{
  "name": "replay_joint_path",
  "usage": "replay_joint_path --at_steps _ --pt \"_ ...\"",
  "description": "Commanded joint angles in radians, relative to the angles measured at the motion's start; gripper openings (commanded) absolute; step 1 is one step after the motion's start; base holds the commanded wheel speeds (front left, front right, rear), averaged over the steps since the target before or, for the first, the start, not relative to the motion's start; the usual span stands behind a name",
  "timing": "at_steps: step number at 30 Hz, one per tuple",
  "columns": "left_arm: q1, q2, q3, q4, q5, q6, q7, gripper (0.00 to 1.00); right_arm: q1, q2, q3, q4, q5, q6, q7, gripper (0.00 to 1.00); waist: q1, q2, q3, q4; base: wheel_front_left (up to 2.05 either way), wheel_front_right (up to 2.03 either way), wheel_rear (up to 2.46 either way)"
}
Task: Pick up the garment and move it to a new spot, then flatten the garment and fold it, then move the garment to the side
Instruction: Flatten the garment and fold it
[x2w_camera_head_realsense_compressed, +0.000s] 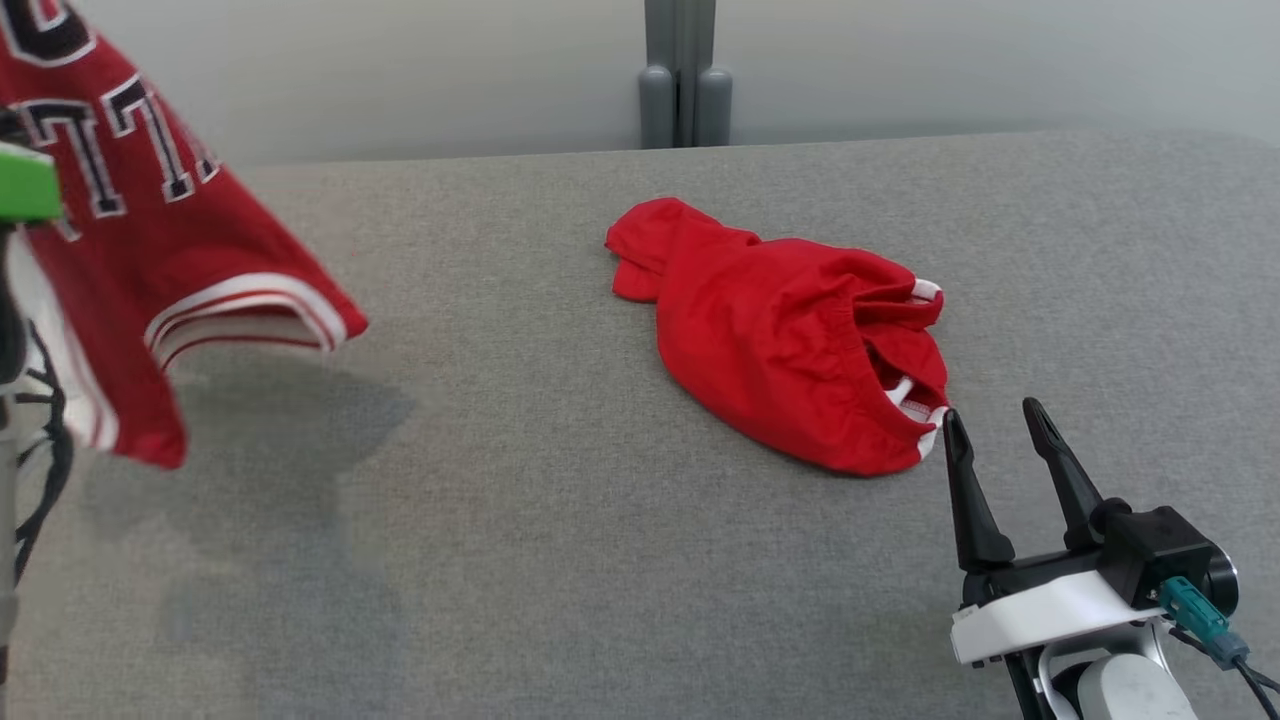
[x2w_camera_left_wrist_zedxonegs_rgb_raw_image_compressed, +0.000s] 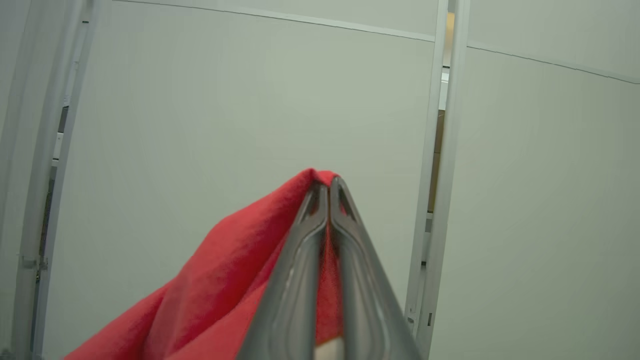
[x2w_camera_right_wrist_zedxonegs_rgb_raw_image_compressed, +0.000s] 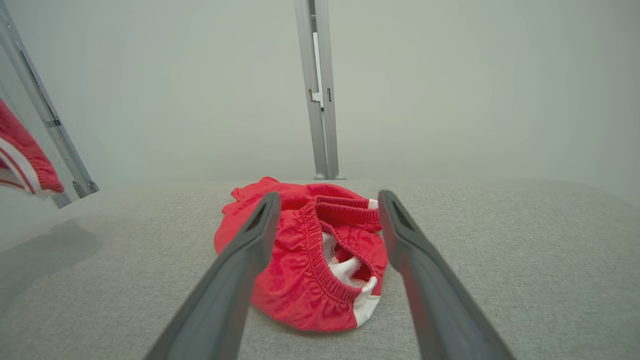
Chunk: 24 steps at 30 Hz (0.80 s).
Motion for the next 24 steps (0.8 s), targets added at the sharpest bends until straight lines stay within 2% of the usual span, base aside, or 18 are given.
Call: replay_joint_path --at_steps 1,6,11,16,22,23,24 --pt "0.033 0.015 0.019 -0.009 -0.010 0.012 0.001 0.00 -0.002 -0.002 -0.002 -0.003 -0.007 0.000 0.000 1.00 0.0000 0.0000 0.018 0.027 0.00 0.00 0.00" --pt "0.112 0.054 0.102 -0.021 -0.039 0.044 -0.019 0.00 -0.017 -0.002 -0.013 -0.009 -0.029 0.000 0.000 1.00 0.0000 0.0000 0.046 0.066 0.00 0.00 0.00" --pt "0.182 0.033 0.132 0.038 -0.058 0.054 -0.050 0.00 -0.028 -0.012 -0.014 -0.012 -0.048 0.000 0.000 1.00 0.0000 0.0000 0.071 0.103 0.00 0.00 0.00" --pt "0.231 -0.020 0.132 0.193 -0.085 0.038 -0.070 0.00 -0.049 -0.022 -0.004 -0.012 -0.050 0.000 0.000 1.00 0.0000 0.0000 0.094 0.124 0.00 0.00 0.00" --pt "0.238 -0.069 0.091 0.457 -0.075 0.020 -0.076 0.00 -0.063 -0.035 0.016 -0.005 -0.046 0.000 0.000 1.00 0.0000 0.0000 0.104 0.118 0.00 0.00 0.00" --pt "0.234 -0.083 0.076 0.502 -0.078 0.004 -0.072 0.31 -0.060 -0.035 0.018 -0.002 -0.044 0.000 0.000 1.00 0.0000 0.0000 0.101 0.113 0.00 0.00 0.00" --pt "0.228 -0.088 0.066 0.523 -0.071 -0.010 -0.074 0.98 -0.056 -0.035 0.018 -0.001 -0.044 0.000 0.000 1.00 0.0000 0.0000 0.098 0.110 0.00 0.00 0.00"
